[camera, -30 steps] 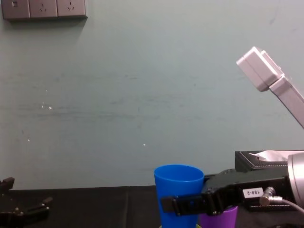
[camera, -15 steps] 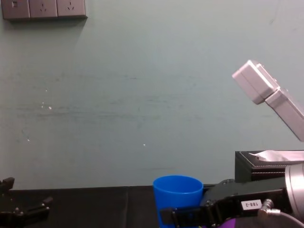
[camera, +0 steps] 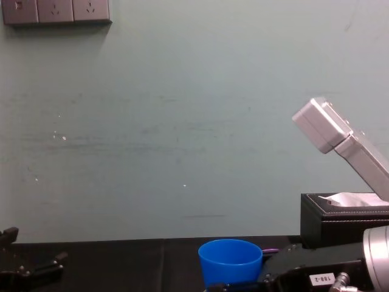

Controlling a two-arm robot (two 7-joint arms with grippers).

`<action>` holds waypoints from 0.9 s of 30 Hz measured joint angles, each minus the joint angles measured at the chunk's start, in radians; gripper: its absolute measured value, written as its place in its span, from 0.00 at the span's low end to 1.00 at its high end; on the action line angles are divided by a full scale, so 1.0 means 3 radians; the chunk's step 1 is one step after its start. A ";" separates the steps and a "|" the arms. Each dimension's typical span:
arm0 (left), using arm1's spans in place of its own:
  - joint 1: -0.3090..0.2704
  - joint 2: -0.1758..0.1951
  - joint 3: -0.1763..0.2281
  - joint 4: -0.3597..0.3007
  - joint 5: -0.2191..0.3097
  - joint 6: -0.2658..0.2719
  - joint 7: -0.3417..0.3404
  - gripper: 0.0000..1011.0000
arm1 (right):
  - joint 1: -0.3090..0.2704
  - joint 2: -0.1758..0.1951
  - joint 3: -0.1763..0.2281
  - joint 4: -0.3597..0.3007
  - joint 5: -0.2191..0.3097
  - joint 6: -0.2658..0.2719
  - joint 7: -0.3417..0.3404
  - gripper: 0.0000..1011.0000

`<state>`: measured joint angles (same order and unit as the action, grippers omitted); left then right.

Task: Stack the three plastic cups sequentially using one hand.

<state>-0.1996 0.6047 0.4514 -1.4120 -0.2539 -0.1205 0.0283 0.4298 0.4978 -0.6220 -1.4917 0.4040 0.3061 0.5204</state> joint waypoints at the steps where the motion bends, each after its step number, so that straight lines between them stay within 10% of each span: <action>1: 0.0000 0.0000 0.0000 0.0000 0.0000 0.0000 0.0000 0.99 | 0.0000 0.0000 0.0000 0.0000 0.0000 0.0000 0.0000 0.72; 14: 0.0000 0.0000 0.0000 0.0000 0.0000 0.0000 0.0000 0.99 | 0.0004 0.0002 0.0001 -0.0008 0.0011 0.0000 -0.0006 0.72; 27: 0.0000 0.0000 0.0000 0.0000 0.0000 0.0000 0.0000 0.99 | 0.0006 0.0003 0.0005 -0.0013 0.0016 0.0002 -0.0008 0.99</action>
<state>-0.1995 0.6047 0.4513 -1.4120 -0.2539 -0.1205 0.0283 0.4316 0.4987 -0.6204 -1.4954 0.4087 0.3068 0.5179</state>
